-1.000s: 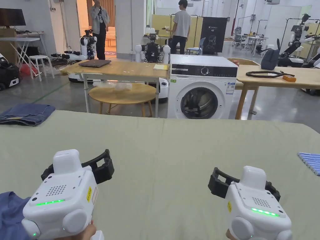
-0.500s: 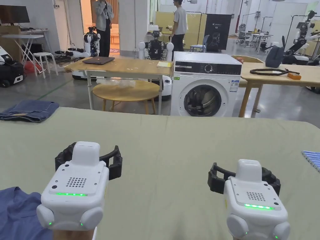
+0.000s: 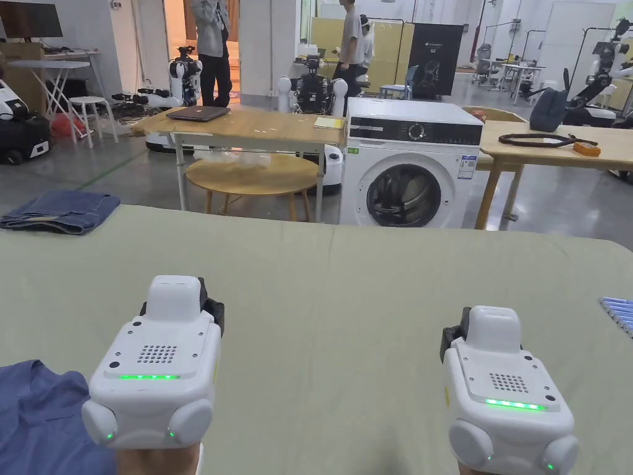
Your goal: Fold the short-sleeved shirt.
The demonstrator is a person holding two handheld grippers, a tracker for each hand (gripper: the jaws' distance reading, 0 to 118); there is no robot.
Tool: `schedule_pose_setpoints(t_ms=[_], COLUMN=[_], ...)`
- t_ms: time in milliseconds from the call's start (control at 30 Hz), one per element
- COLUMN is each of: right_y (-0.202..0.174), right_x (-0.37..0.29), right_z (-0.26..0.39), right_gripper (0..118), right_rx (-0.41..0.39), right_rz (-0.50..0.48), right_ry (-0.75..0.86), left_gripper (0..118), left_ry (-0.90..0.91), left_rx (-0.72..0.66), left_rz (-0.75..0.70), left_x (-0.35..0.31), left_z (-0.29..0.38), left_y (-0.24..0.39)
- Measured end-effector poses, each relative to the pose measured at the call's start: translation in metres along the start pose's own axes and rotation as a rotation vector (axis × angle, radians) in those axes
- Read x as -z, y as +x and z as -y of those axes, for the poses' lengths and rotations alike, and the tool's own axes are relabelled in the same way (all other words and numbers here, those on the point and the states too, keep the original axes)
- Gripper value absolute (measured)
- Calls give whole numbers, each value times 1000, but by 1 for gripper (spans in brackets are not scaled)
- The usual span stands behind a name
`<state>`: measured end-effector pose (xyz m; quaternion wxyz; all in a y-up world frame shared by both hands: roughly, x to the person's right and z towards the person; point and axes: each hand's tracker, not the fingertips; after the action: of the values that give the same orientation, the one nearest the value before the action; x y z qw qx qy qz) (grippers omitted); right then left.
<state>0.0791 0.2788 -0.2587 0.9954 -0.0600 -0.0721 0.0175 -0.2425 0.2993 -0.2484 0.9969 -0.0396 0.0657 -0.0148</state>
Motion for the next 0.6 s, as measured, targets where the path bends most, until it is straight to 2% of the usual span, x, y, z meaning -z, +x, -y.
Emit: schedule_pose_setpoints(t_ms=[100, 300, 600], right_y=[-11, -56, -134], right_x=[-4, -10, -10], right_z=[-3, -7, 0], right_gripper=[0, 0, 0], right_rx=[-4, -23, -35], right_rz=[-18, -126, -309], right_ry=[-3, -3, -64], left_gripper=[2, 2, 2], left_ry=[-35, -79, -203], left_rx=[-3, -27, -61], left_rz=[-22, -98, -263], left_x=[3, -14, -47], left_z=[6, 13, 24], left_y=[-13, -59, -164])
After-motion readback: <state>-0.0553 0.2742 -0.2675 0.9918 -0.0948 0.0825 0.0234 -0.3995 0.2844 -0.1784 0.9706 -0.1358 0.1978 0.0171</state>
